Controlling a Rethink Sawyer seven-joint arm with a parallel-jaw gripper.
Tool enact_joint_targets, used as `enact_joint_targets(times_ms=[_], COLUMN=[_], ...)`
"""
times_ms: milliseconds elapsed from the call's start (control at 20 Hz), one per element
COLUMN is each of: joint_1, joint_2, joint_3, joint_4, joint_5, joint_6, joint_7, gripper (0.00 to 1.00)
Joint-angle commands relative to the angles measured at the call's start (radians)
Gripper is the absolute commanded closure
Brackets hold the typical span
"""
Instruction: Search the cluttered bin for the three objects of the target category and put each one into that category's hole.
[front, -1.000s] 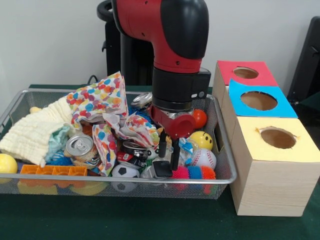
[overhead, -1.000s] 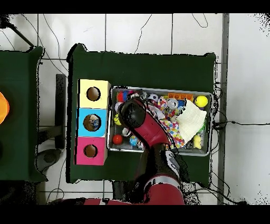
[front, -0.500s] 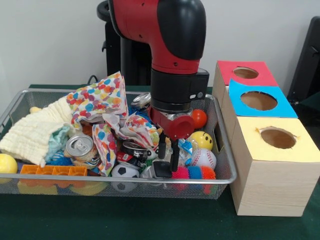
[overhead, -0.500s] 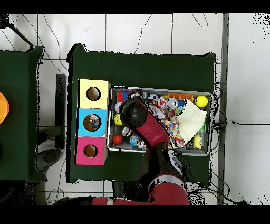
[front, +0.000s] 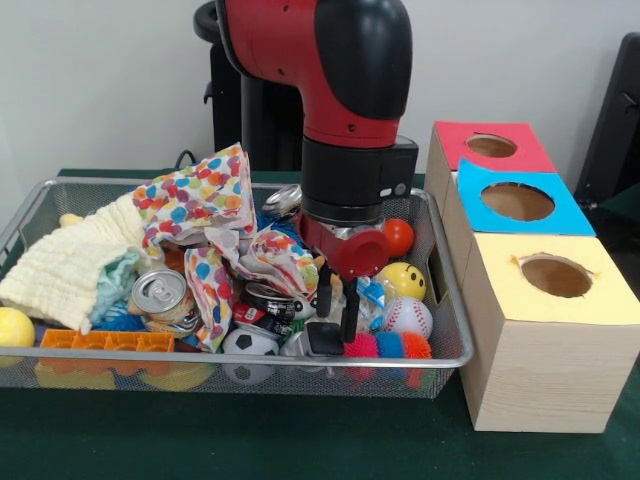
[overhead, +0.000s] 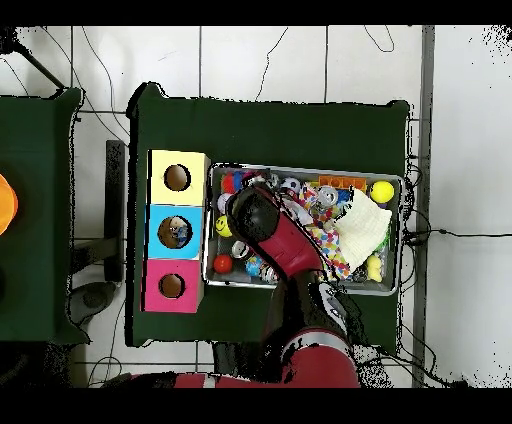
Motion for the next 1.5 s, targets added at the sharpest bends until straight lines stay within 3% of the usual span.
enact_joint_targets(times_ms=[50,1500], joint_1=[0.006,-0.043], joint_2=[0.044,0.009], joint_3=[0.013,-0.017], joint_4=[0.104,0.144], joint_5=[-0.039,-0.123], joint_6=[0.044,0.069], joint_7=[0.157,0.125], gripper=[0.00,0.00])
